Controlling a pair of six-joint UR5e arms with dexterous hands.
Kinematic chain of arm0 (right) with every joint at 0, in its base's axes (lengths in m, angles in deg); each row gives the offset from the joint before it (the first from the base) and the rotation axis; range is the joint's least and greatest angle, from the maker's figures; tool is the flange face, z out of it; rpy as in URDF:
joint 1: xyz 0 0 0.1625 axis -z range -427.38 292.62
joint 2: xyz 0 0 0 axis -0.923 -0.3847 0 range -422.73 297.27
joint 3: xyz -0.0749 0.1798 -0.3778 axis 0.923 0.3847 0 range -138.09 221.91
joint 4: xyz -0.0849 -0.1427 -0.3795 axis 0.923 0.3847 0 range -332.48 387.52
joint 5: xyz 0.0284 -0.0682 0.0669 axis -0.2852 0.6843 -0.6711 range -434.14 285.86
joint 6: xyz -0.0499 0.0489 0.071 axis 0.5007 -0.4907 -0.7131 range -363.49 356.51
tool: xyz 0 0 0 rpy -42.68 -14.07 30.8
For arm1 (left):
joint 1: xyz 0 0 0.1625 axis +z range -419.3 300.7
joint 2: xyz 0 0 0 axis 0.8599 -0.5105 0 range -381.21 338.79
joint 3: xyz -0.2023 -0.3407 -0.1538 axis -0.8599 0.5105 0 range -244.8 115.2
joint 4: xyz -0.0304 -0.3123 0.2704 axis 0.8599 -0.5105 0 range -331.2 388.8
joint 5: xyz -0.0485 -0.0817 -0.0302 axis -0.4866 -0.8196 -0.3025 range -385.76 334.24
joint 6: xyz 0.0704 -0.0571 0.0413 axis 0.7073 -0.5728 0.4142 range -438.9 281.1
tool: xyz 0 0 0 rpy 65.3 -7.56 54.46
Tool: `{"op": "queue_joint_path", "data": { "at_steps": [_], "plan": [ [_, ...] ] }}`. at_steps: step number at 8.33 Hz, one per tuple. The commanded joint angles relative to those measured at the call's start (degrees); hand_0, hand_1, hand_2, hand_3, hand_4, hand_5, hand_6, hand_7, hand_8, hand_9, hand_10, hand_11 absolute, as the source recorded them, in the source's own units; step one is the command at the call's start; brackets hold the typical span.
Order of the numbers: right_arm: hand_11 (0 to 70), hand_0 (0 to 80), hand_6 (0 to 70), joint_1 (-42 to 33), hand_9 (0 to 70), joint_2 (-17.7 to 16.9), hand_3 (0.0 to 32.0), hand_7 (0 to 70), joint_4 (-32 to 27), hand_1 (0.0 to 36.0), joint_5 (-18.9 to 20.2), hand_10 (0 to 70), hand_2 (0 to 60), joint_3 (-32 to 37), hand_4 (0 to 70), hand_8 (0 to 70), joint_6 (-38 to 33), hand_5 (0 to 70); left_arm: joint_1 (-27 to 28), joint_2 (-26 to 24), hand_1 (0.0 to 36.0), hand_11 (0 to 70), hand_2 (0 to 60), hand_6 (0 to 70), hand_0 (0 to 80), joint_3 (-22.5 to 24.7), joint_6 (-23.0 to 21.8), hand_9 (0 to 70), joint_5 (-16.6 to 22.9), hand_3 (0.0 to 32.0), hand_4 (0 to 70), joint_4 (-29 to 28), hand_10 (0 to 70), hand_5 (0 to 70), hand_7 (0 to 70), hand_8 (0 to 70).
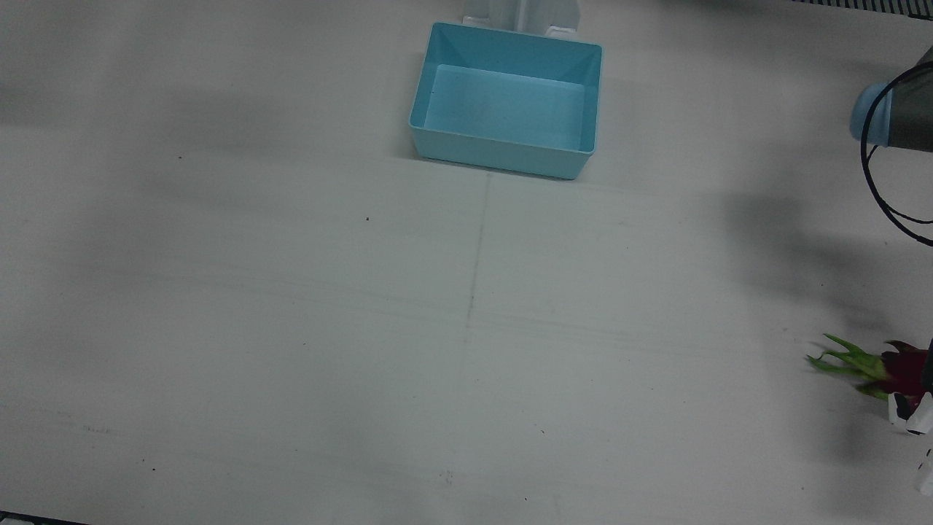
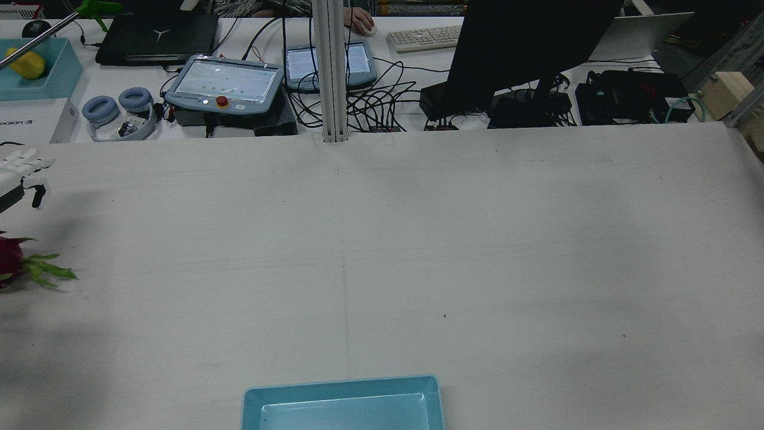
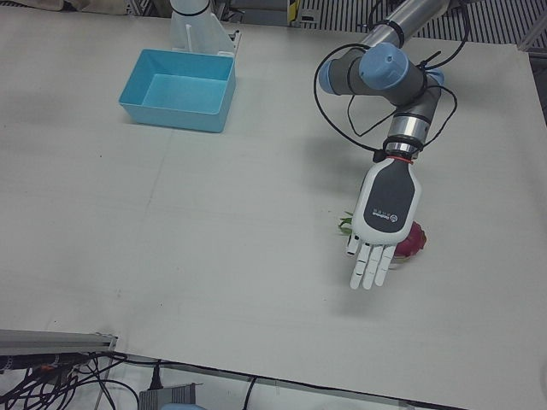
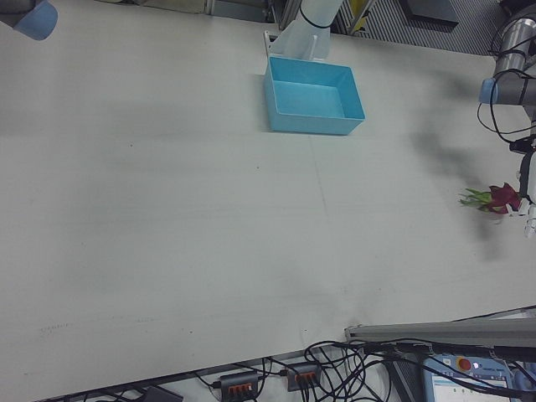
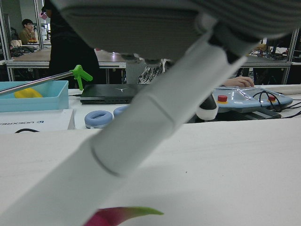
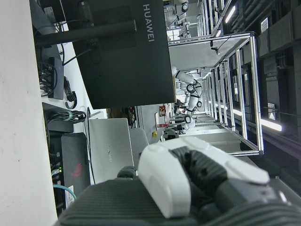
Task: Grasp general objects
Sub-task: 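Position the left hand fingers around the dragon fruit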
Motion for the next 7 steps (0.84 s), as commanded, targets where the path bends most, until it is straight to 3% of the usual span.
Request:
{"op": "queue_joint_path", "data": {
  "at_steps": [1, 3, 6, 7],
  "plan": [
    [0.0, 0.0, 0.0, 0.0, 0.0, 0.0, 0.0, 0.0, 0.0, 0.0, 0.0, 0.0, 0.0, 0.0, 0.0, 0.0, 0.0, 0.0, 0.4, 4.9, 36.0, 0.0, 60.0, 0.0, 80.0, -0.8, 4.5, 2.2, -0.1, 0.8, 0.0, -6.8, 0.0, 70.0, 18.1, 0.0],
    [0.0, 0.0, 0.0, 0.1, 0.0, 0.0, 0.0, 0.0, 0.0, 0.0, 0.0, 0.0, 0.0, 0.0, 0.0, 0.0, 0.0, 0.0, 0.6, 4.8, 36.0, 0.0, 60.0, 0.0, 80.0, -4.4, 4.8, 2.2, -0.1, 2.2, 0.0, -10.7, 0.0, 70.0, 18.4, 0.0],
    [0.0, 0.0, 0.0, 0.0, 0.0, 0.0, 0.0, 0.0, 0.0, 0.0, 0.0, 0.0, 0.0, 0.0, 0.0, 0.0, 0.0, 0.0, 0.7, 4.5, 36.0, 0.0, 60.0, 0.0, 80.0, -8.9, 4.8, 1.7, -0.1, 7.4, 0.0, -14.4, 0.0, 70.0, 15.6, 0.0],
    [0.0, 0.0, 0.0, 0.1, 0.0, 0.0, 0.0, 0.0, 0.0, 0.0, 0.0, 0.0, 0.0, 0.0, 0.0, 0.0, 0.0, 0.0, 0.7, 4.5, 36.0, 0.0, 60.0, 0.0, 80.0, -9.4, 4.8, 1.7, -0.1, 7.2, 0.0, -14.6, 0.0, 70.0, 15.9, 0.0]
  ]
}}
